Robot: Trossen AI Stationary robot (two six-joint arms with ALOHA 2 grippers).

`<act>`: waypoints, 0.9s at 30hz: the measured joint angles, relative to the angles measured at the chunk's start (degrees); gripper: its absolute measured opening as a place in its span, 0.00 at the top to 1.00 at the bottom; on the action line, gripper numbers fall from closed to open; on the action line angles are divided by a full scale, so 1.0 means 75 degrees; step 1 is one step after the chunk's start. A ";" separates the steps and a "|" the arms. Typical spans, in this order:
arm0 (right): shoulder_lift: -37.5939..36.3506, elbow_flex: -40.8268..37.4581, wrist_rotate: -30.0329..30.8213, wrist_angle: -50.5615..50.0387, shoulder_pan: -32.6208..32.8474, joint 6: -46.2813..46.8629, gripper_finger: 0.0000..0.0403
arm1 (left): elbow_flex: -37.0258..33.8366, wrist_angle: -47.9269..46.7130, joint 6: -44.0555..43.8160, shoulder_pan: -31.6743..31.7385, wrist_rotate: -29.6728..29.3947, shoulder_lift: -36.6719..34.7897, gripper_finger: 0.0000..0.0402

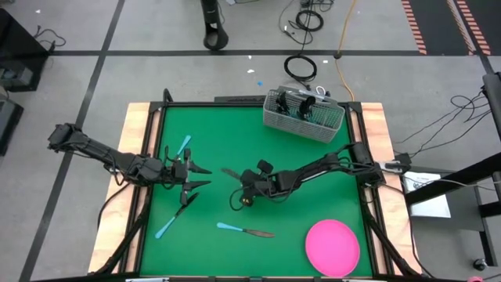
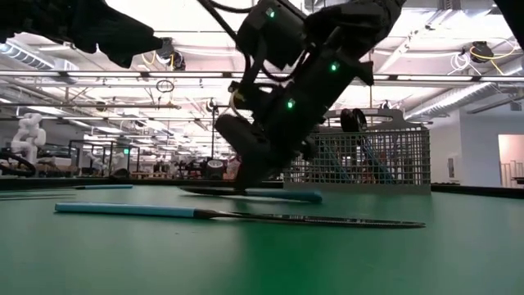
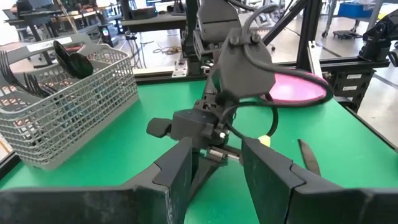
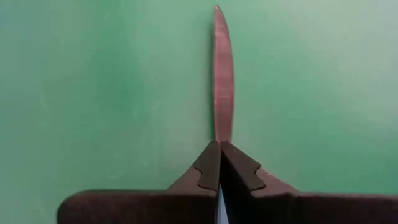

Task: Sort silverware
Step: Put the blue table knife into the silverware basket

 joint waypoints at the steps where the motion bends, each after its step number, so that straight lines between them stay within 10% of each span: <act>1: -0.0060 0.0000 0.0086 -0.0004 0.0001 -0.0027 0.99 | 0.0000 -0.0004 0.0003 0.0000 0.0000 0.0000 0.64; 19: -0.0591 0.0029 0.0530 -0.0666 0.0121 -0.0004 1.00 | 0.0000 -0.0153 -0.0187 0.0066 -0.0552 0.0241 0.64; 27: -0.1025 -0.0666 0.1414 -0.1042 0.0698 0.0849 1.00 | 0.0000 -0.0181 -0.1145 0.1675 -0.0438 0.2051 0.64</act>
